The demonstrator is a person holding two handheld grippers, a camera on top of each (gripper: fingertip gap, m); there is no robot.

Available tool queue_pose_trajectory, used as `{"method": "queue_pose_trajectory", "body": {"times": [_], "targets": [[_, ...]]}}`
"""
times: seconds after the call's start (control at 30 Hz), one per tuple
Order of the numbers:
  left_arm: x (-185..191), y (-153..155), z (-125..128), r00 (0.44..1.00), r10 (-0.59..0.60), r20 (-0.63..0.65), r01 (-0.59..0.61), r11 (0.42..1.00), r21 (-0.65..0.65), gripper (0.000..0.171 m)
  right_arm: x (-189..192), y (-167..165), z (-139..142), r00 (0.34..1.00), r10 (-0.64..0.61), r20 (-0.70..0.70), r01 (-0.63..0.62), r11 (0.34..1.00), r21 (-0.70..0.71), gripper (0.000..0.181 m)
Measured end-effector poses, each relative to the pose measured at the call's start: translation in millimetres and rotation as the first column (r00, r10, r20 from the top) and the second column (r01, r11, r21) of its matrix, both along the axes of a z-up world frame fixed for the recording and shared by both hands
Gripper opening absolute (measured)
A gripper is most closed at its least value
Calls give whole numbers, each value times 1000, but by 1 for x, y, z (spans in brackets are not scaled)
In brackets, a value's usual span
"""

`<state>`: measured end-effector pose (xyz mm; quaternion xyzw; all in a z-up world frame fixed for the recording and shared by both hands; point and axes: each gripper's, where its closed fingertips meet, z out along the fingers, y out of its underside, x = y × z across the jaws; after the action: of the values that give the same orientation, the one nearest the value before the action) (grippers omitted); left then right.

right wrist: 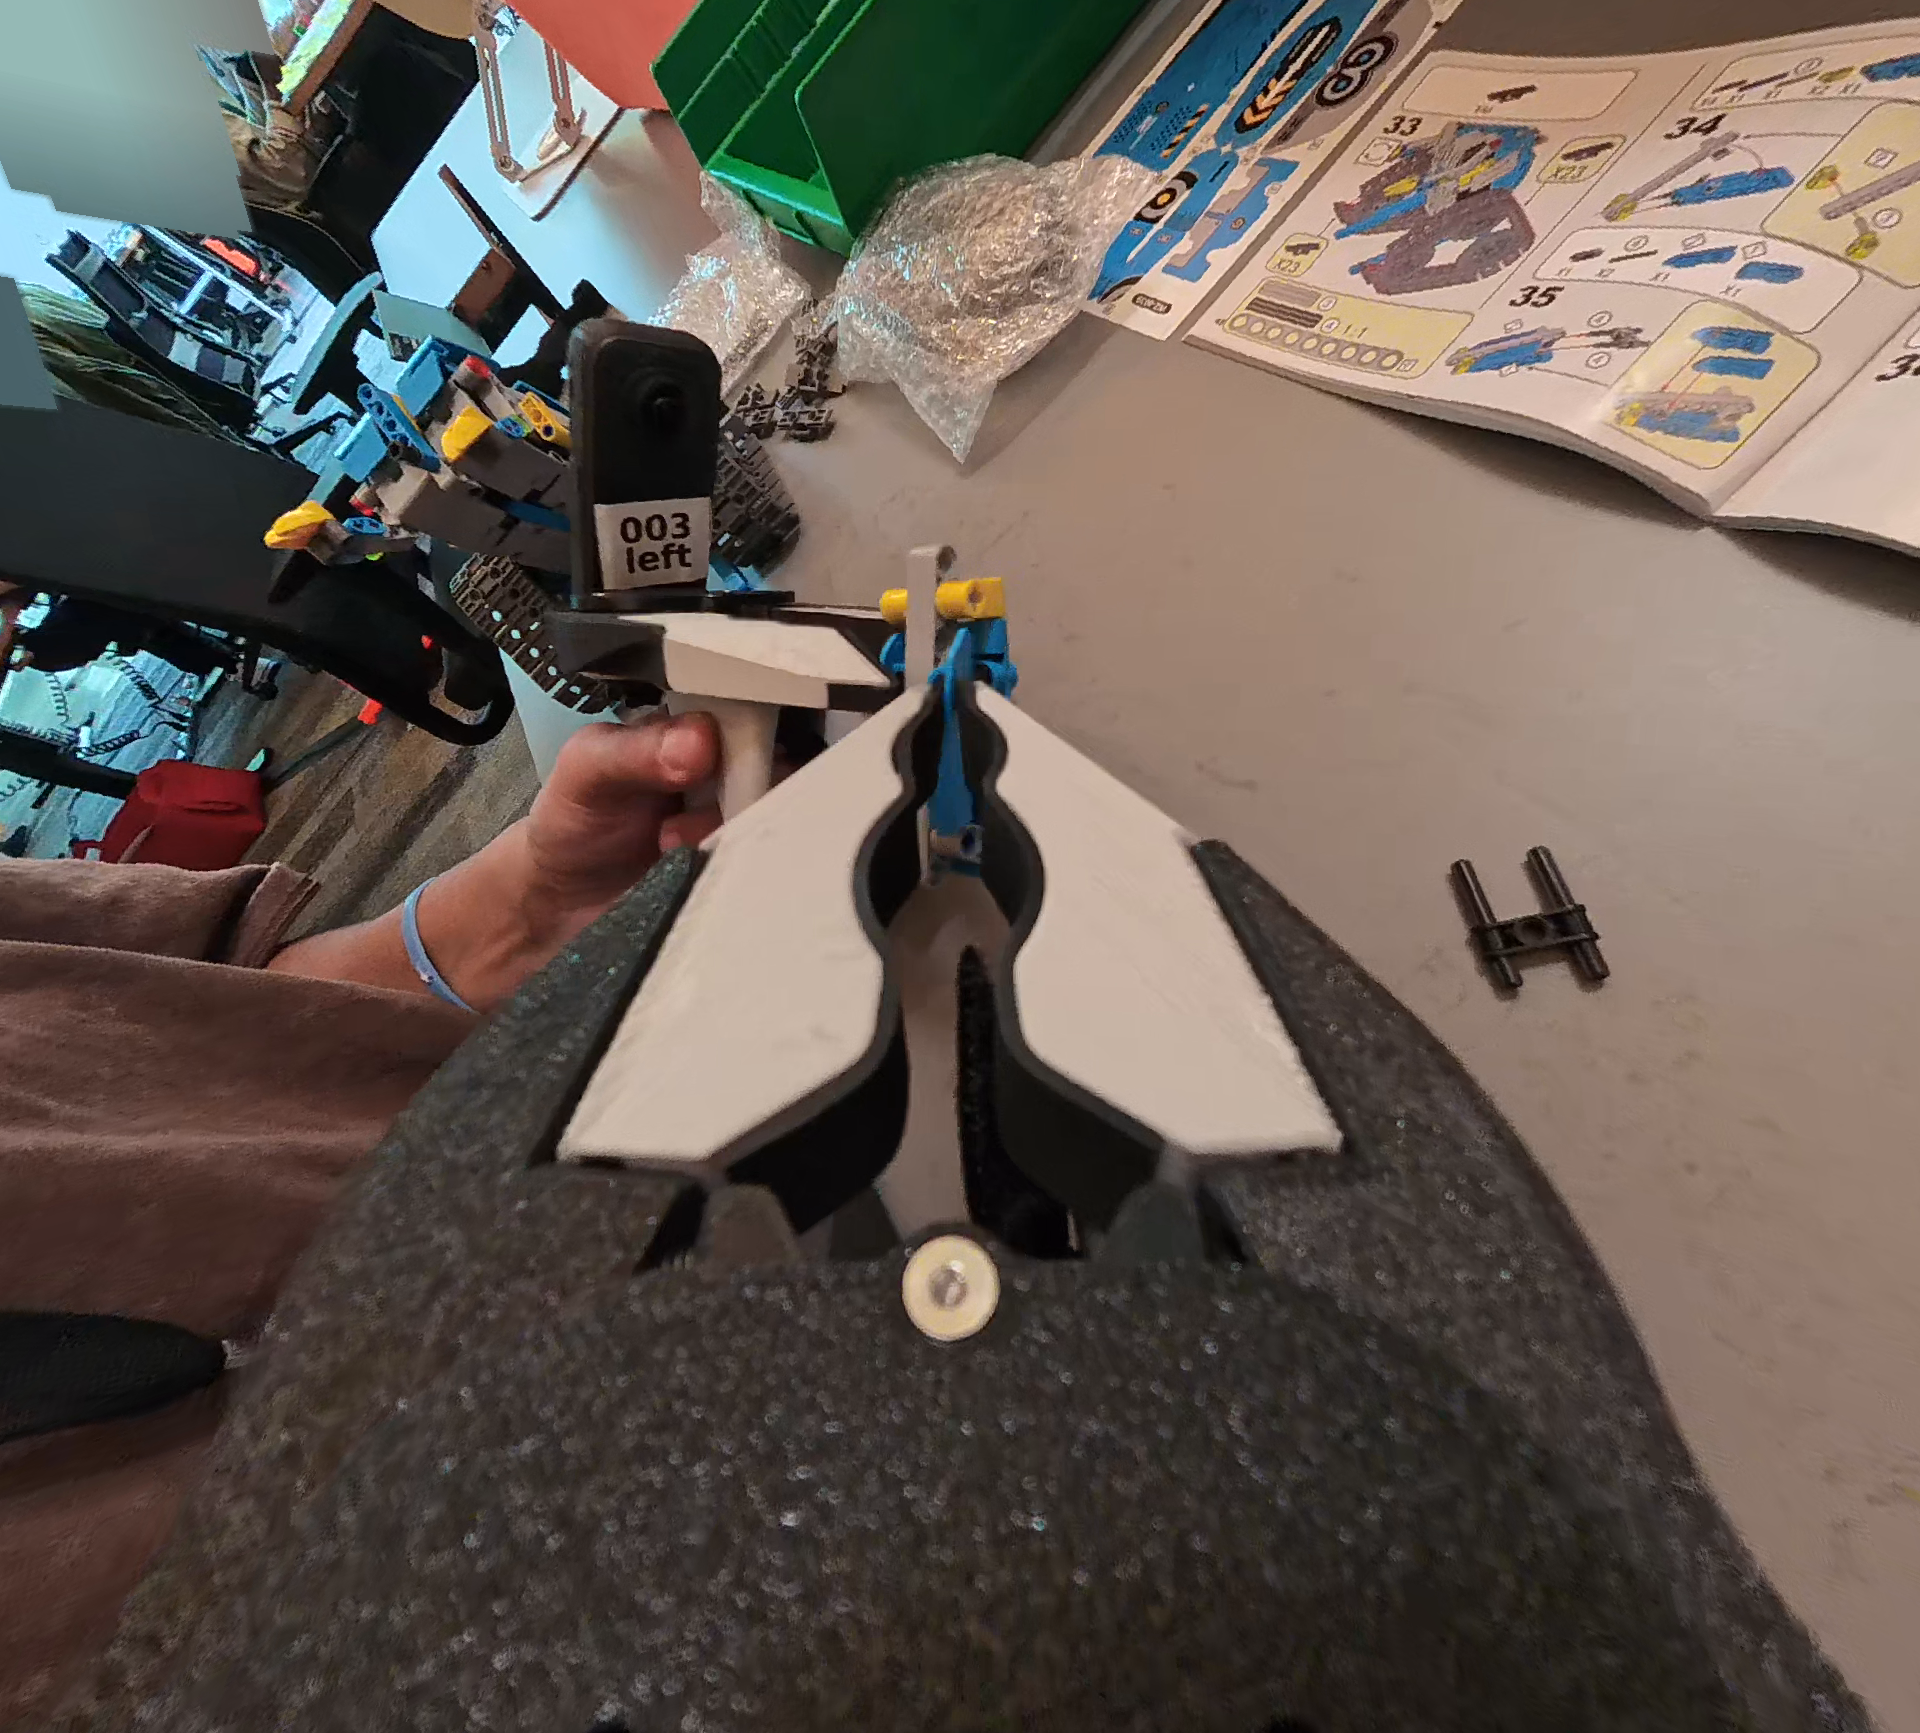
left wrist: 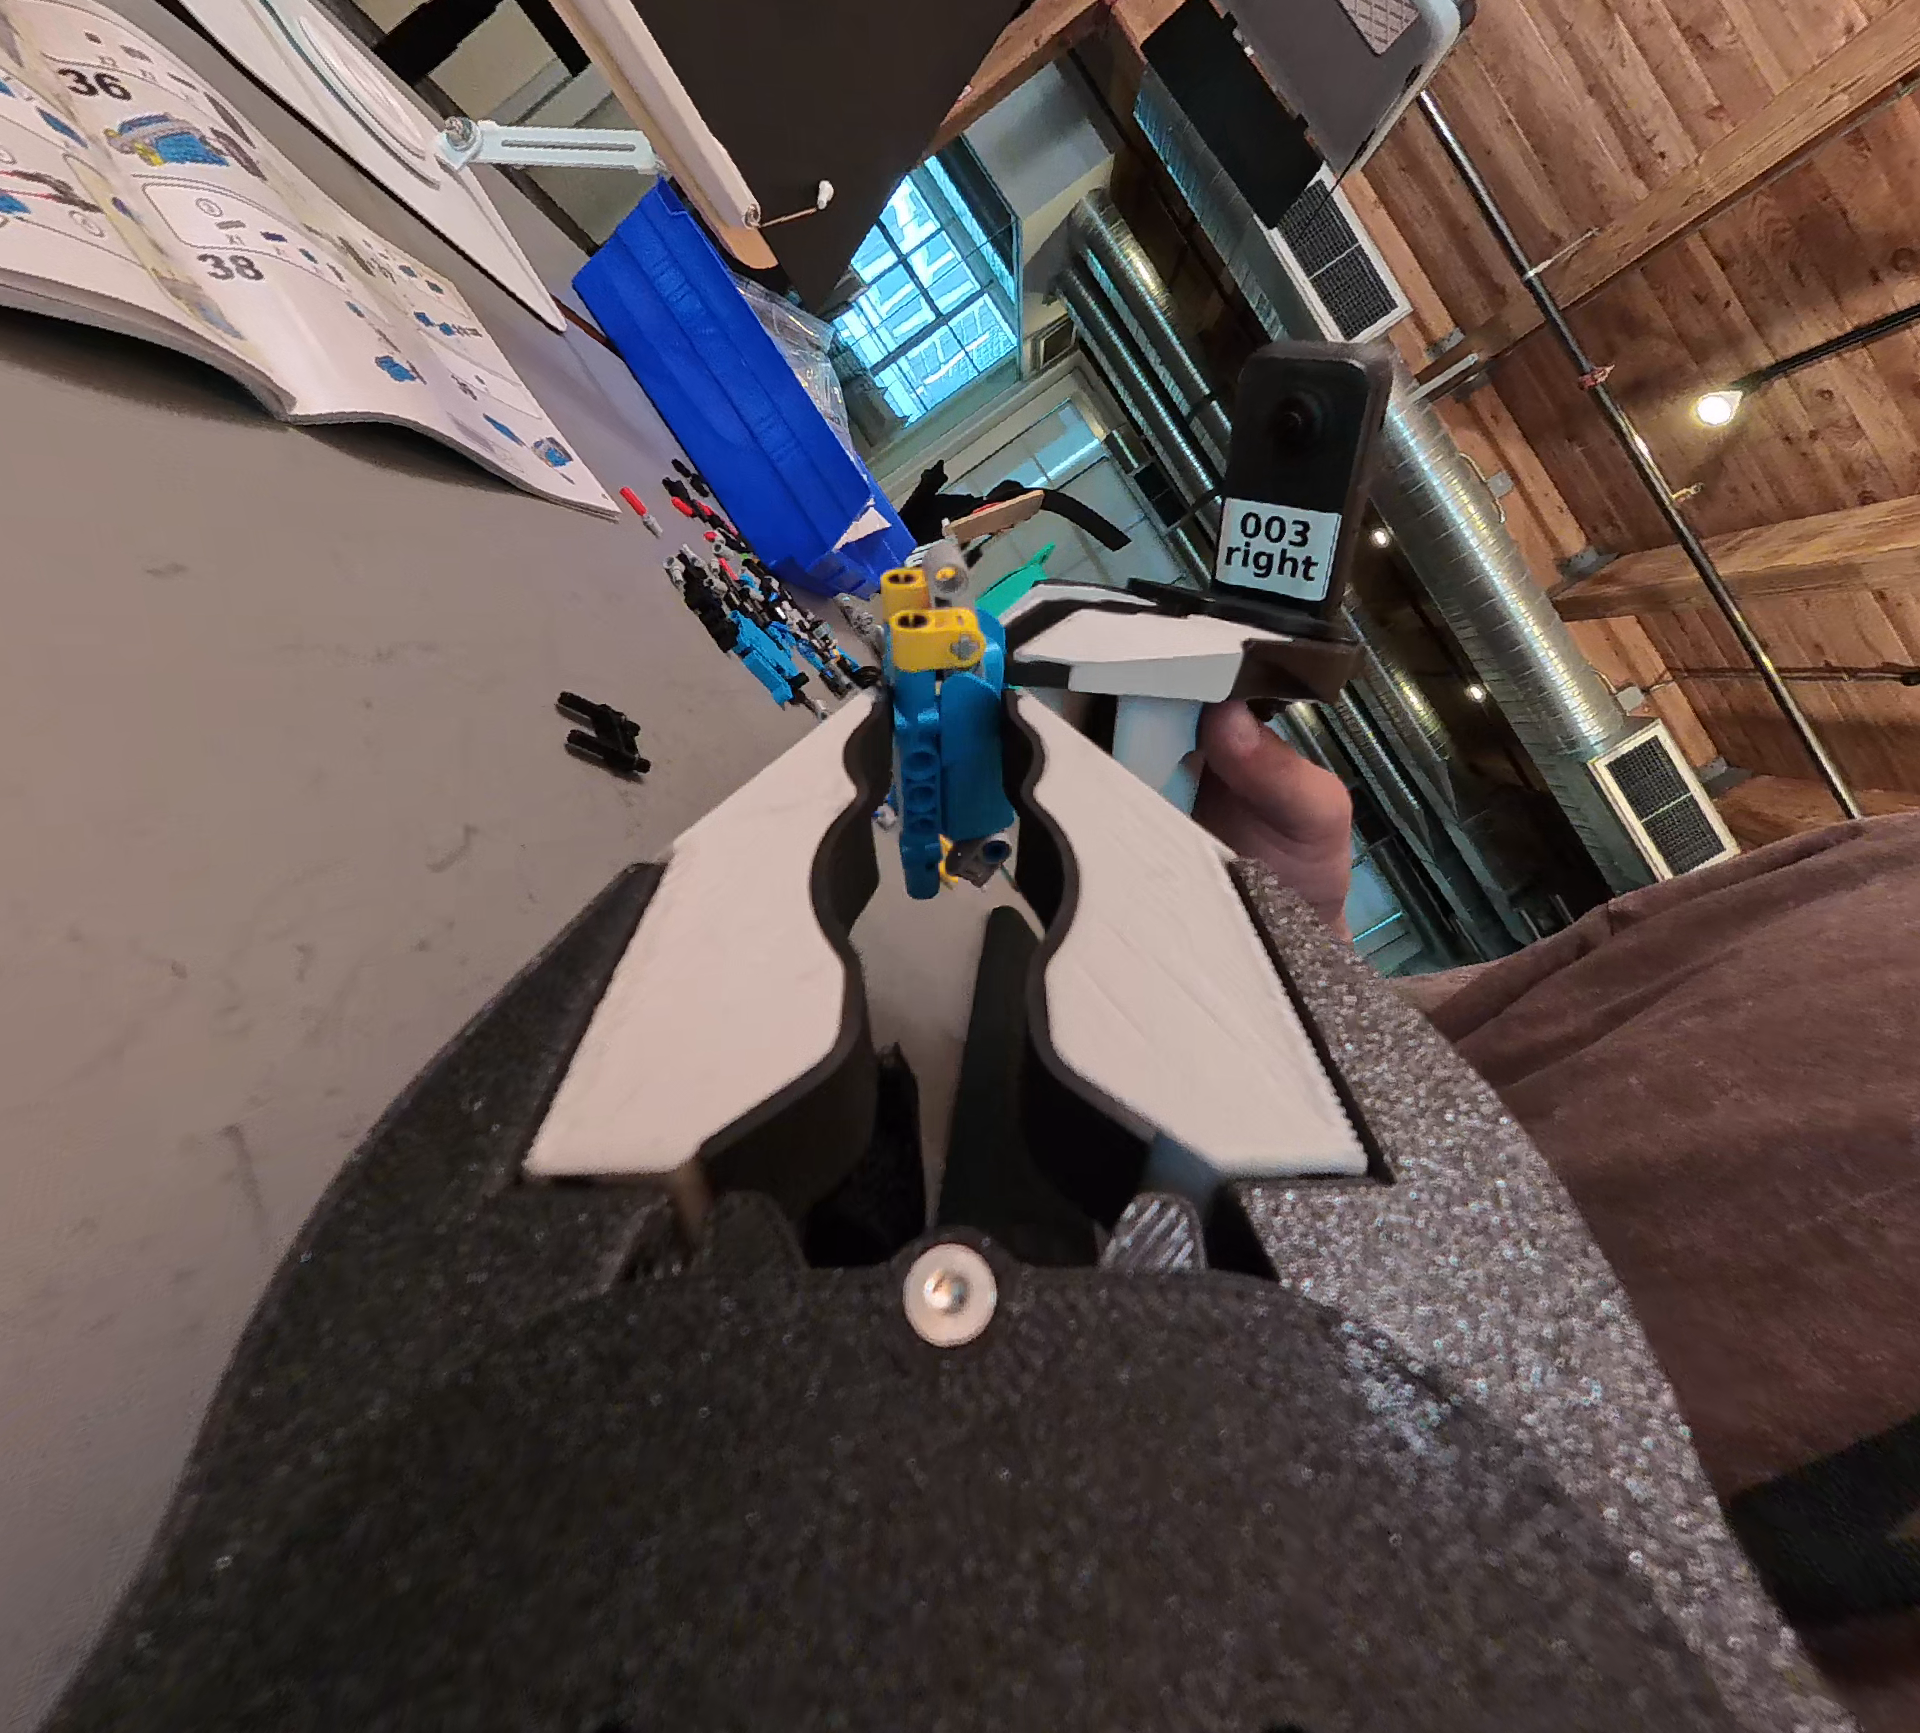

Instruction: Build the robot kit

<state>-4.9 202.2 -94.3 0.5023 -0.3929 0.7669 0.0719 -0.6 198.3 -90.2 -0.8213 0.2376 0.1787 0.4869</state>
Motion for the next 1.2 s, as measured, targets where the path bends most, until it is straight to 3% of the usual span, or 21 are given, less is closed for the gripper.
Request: {"method": "queue_pose_trajectory", "body": {"times": [0.23, 0.43, 0.6, 0.73, 0.9, 1.03, 1.13, 1.2], "targets": [[0, -3, -3, 999, 32, 24, -35, 992, 122, 19, 2, -3, -4, 980, 8, 198, 13, 995, -101, 2], [0, -5, -6, 997, 54, 47, -63, 972, 224, 19, 0, -3, -7, 896, 55, 441, 55, 971, -234, 2], [-2, -5, -4, 995, 58, 79, -78, 958, 275, 19, -2, -4, -6, 942, 54, 331, 17, 978, -208, 1], [-4, -4, -1, 996, 38, 76, -54, 973, 223, 19, -3, -4, -3, 978, 37, 207, -10, 992, -129, 1], [-3, -2, 1, 997, 31, 69, -43, 983, 180, 19, -1, -3, -4, 921, 1, 389, 64, 986, -155, 1], [-3, -4, 0, 996, 43, 76, -58, 977, 206, 19, -1, -2, -2, 958, -76, 277, 103, 991, -86, 0], [-3, -8, -2, 997, 25, 67, -39, 976, 213, 19, -1, -3, -8, 865, -91, 494, 172, 978, -121, 1], [-3, -6, 0, 997, 36, 73, -51, 977, 209, 19, -1, -2, -8, 864, -92, 495, 171, 979, -115, 1]]}}
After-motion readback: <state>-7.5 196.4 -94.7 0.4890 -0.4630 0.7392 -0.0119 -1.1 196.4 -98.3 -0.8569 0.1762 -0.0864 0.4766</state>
